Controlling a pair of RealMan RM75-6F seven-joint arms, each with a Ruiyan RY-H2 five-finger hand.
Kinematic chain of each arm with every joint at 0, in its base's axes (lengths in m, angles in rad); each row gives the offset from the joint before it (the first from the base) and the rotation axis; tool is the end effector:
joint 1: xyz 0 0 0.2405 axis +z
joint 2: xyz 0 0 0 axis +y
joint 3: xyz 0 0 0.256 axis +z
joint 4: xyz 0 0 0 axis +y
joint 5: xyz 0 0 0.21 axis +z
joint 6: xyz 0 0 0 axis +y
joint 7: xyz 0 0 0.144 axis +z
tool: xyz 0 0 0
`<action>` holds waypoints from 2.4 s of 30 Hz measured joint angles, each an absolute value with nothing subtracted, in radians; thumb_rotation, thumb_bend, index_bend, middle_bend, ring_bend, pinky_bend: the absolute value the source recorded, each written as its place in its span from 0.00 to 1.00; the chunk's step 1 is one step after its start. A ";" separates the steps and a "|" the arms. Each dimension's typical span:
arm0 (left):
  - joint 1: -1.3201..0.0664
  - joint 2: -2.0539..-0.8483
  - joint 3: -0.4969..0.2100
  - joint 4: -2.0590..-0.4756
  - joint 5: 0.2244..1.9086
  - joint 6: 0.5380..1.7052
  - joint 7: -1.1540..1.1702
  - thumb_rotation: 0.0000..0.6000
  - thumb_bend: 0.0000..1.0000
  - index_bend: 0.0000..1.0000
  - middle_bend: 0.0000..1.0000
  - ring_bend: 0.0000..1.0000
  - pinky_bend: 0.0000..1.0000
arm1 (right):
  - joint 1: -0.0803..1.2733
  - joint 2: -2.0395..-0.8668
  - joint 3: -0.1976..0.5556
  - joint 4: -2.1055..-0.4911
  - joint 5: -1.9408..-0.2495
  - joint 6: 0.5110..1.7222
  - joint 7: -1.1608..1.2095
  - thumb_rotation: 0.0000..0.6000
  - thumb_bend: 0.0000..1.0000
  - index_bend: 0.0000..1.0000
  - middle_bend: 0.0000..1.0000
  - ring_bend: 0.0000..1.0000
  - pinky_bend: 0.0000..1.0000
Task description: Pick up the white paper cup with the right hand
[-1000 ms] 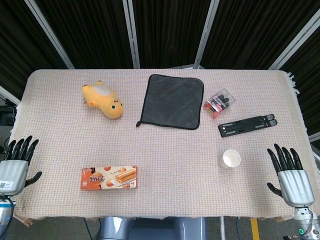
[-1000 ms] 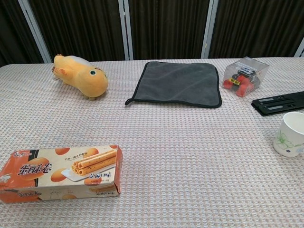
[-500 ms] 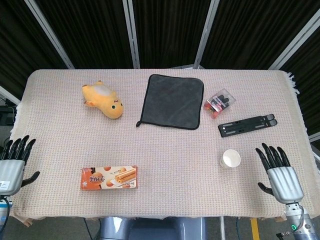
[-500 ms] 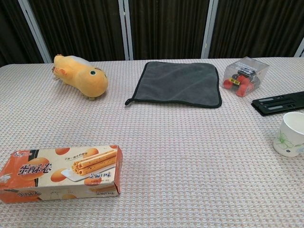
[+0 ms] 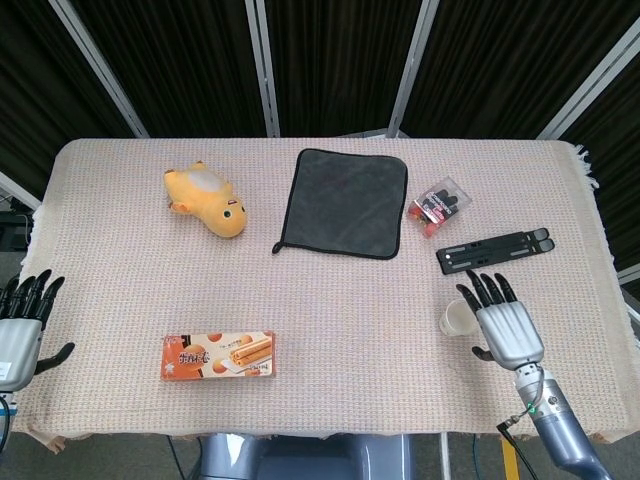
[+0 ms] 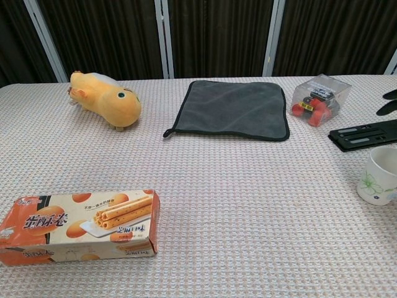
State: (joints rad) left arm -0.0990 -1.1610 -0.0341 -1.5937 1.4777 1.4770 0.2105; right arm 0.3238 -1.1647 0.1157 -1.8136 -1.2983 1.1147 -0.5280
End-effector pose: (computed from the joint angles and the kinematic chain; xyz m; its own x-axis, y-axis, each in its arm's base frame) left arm -0.3130 0.1821 0.1451 0.5583 0.0221 0.8293 0.8296 -0.0043 -0.5584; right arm -0.2422 -0.2451 0.0924 0.6248 -0.2134 0.7510 -0.7799 -0.2147 0.5879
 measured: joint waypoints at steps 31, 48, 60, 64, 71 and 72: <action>-0.103 -1.159 -0.033 -1.608 1.487 1.472 0.220 1.00 0.13 0.00 0.00 0.00 0.00 | 0.439 -1.307 0.102 -1.668 -1.095 1.073 -0.585 1.00 0.16 0.44 0.21 0.00 0.00; -0.104 -1.164 -0.031 -1.608 1.491 1.472 0.229 1.00 0.13 0.00 0.00 0.00 0.00 | 0.427 -1.337 0.115 -1.651 -1.262 1.159 -0.339 1.00 0.16 0.53 0.29 0.00 0.00; -0.110 -1.168 -0.039 -1.604 1.471 1.459 0.232 1.00 0.13 0.00 0.00 0.00 0.00 | 0.456 -1.387 0.131 -1.510 -1.188 1.059 -0.252 1.00 0.16 0.53 0.29 0.00 0.00; -0.110 -1.168 -0.043 -1.603 1.466 1.460 0.228 1.00 0.13 0.00 0.00 0.00 0.00 | 0.464 -1.411 0.131 -1.461 -1.165 1.040 -0.254 1.00 0.16 0.53 0.27 0.00 0.00; -0.110 -1.169 -0.042 -1.601 1.466 1.460 0.229 1.00 0.13 0.00 0.00 0.00 0.00 | 0.466 -1.420 0.129 -1.427 -1.139 1.056 -0.338 1.00 0.15 0.35 0.09 0.00 0.00; -0.110 -1.168 -0.042 -1.601 1.465 1.461 0.229 1.00 0.13 0.00 0.00 0.00 0.00 | 0.466 -1.421 0.130 -1.427 -1.127 1.064 -0.369 1.00 0.15 0.31 0.07 0.00 0.00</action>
